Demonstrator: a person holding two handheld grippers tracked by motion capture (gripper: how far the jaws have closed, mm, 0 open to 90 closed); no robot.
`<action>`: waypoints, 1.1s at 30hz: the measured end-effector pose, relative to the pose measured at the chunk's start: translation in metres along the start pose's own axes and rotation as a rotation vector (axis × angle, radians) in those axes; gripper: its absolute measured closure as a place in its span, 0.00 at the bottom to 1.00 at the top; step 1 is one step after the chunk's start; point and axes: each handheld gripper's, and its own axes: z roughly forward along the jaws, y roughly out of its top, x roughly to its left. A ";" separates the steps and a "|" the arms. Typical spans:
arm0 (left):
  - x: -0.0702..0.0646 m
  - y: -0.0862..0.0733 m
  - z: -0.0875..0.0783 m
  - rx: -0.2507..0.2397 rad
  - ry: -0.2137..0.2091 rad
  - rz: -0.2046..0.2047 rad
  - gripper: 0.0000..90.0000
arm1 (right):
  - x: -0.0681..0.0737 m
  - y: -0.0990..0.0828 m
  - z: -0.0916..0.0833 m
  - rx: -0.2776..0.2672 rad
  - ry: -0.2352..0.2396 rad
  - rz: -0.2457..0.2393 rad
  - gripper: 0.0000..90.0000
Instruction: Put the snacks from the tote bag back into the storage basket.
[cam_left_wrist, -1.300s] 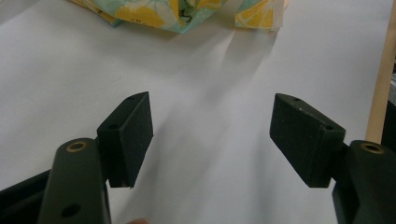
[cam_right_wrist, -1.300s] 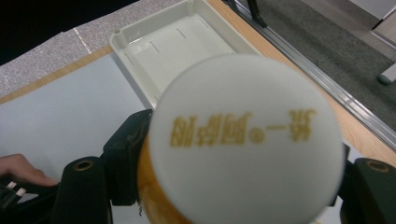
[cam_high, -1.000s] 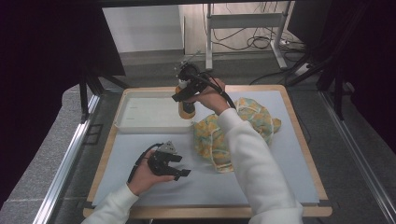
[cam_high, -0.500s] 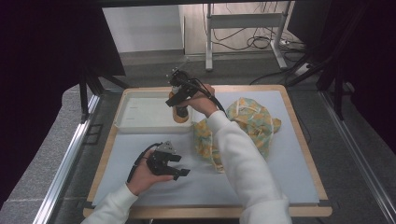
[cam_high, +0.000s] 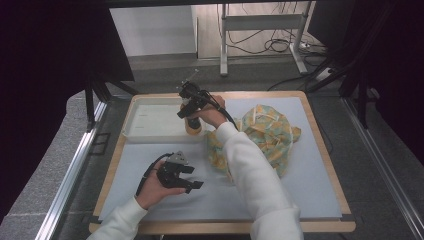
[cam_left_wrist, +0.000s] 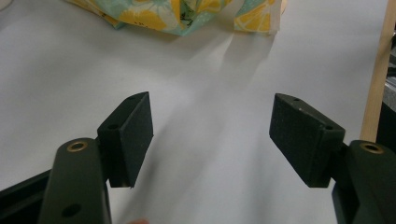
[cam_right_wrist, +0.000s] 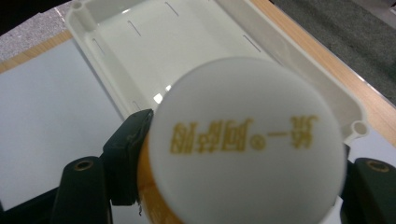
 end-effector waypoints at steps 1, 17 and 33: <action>0.000 0.000 0.000 -0.001 -0.001 -0.001 0.34 | -0.001 -0.001 0.003 0.001 0.000 0.000 0.33; 0.001 0.000 -0.003 -0.004 -0.008 -0.001 0.34 | -0.005 -0.013 0.022 0.038 -0.008 0.008 0.33; 0.003 -0.001 -0.004 -0.008 -0.006 -0.008 0.34 | -0.001 -0.022 -0.003 -0.068 -0.023 0.025 0.21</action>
